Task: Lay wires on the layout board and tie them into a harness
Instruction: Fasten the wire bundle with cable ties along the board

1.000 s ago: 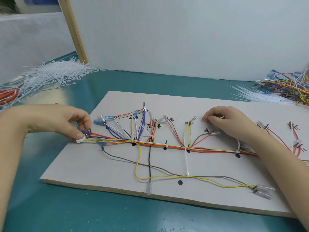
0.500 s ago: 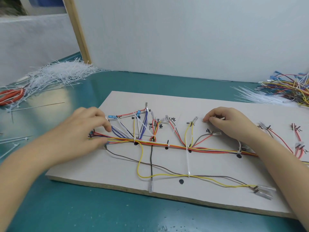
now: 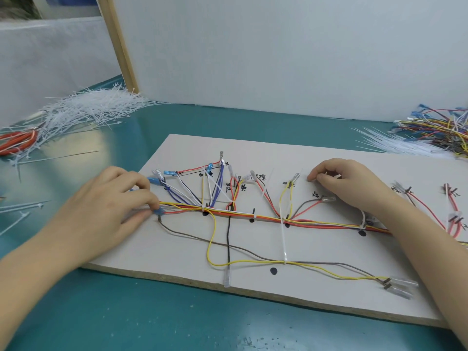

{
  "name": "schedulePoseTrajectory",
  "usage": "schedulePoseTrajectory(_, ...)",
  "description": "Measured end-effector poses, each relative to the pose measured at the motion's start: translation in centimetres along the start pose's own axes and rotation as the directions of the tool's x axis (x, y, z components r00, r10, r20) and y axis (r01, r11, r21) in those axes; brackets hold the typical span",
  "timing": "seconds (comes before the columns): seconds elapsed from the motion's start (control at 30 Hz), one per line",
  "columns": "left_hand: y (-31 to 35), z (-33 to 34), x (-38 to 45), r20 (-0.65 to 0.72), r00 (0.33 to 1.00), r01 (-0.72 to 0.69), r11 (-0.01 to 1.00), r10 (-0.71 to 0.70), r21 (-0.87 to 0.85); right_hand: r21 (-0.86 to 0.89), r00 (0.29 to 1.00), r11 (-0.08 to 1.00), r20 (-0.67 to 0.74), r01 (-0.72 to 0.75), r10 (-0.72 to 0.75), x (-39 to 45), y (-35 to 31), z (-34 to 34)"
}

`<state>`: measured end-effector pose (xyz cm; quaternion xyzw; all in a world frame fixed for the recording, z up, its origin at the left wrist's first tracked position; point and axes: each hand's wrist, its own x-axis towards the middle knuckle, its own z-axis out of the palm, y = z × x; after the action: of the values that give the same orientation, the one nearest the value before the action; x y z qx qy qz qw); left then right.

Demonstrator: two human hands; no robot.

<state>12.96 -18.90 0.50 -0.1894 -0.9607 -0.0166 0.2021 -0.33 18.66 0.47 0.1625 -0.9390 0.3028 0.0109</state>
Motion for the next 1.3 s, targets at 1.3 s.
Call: schedulePoseTrajectory(1.3, 5.2, 2.9, 15.0, 0.475, 0.87, 0.325, 0.877, -0.132, -0.352, -0.015, 1.0, 1.0, 0.009, 0.013, -0.013, 0.2, 0.1, 0.0)
